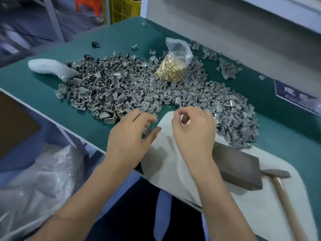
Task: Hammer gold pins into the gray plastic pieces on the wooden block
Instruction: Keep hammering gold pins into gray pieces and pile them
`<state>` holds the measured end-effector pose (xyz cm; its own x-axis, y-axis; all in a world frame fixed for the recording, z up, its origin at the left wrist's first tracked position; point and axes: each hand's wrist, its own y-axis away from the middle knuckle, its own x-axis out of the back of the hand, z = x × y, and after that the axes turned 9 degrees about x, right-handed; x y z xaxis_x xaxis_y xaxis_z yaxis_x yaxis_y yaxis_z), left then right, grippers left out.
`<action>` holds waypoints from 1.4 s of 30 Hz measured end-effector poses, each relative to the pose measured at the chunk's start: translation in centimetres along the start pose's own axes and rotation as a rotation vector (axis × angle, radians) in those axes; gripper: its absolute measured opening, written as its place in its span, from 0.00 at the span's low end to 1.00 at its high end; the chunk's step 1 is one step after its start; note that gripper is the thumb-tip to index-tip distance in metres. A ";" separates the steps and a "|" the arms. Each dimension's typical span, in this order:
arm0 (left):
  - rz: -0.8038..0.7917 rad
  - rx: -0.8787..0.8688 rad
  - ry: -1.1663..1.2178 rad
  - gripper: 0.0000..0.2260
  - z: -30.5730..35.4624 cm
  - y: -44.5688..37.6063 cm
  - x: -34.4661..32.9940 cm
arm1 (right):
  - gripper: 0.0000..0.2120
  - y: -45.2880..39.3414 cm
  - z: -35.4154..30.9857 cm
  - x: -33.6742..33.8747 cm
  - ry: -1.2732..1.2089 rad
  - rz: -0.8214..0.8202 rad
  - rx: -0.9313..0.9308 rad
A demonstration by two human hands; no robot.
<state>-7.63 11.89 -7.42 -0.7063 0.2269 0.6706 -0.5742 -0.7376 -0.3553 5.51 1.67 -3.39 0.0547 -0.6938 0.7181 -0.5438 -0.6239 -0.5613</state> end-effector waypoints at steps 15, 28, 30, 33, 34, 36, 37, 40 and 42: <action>-0.425 -0.117 0.110 0.12 6.9 2.4 -6.9 | 0.19 5.4 11.4 8.6 0.243 -0.236 -0.206; -0.386 -0.268 -0.195 0.19 8.9 0.9 -8.1 | 0.19 7.0 10.7 9.9 0.280 -0.179 -0.257; -0.393 -0.290 -0.252 0.16 9.5 0.3 -8.3 | 0.19 7.1 10.8 10.0 0.285 -0.166 -0.263; -0.379 -0.298 -0.276 0.08 10.4 -0.3 -8.3 | 0.19 7.0 10.9 10.0 0.293 -0.149 -0.264; -0.379 -0.293 -0.273 0.06 10.7 -0.5 -8.2 | 0.19 6.9 10.9 10.0 0.296 -0.147 -0.262; -0.412 -0.286 -0.284 0.03 11.1 -0.7 -8.2 | 0.19 7.0 10.9 10.1 0.298 -0.148 -0.259; -0.432 -0.288 -0.301 0.03 11.2 -0.9 -8.3 | 0.20 7.0 10.9 10.0 0.300 -0.148 -0.259; -0.444 -0.314 -0.342 0.03 11.5 -1.3 -8.5 | 0.19 7.1 11.0 10.0 0.296 -0.152 -0.261; -0.438 -0.329 -0.344 0.03 11.5 -1.3 -8.5 | 0.19 7.2 11.0 9.9 0.292 -0.155 -0.262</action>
<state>3.91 3.64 -5.20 -0.2364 0.2055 0.9497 -0.9146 -0.3771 -0.1460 11.39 -13.66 -4.86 -0.0666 -0.4446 0.8932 -0.7445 -0.5739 -0.3412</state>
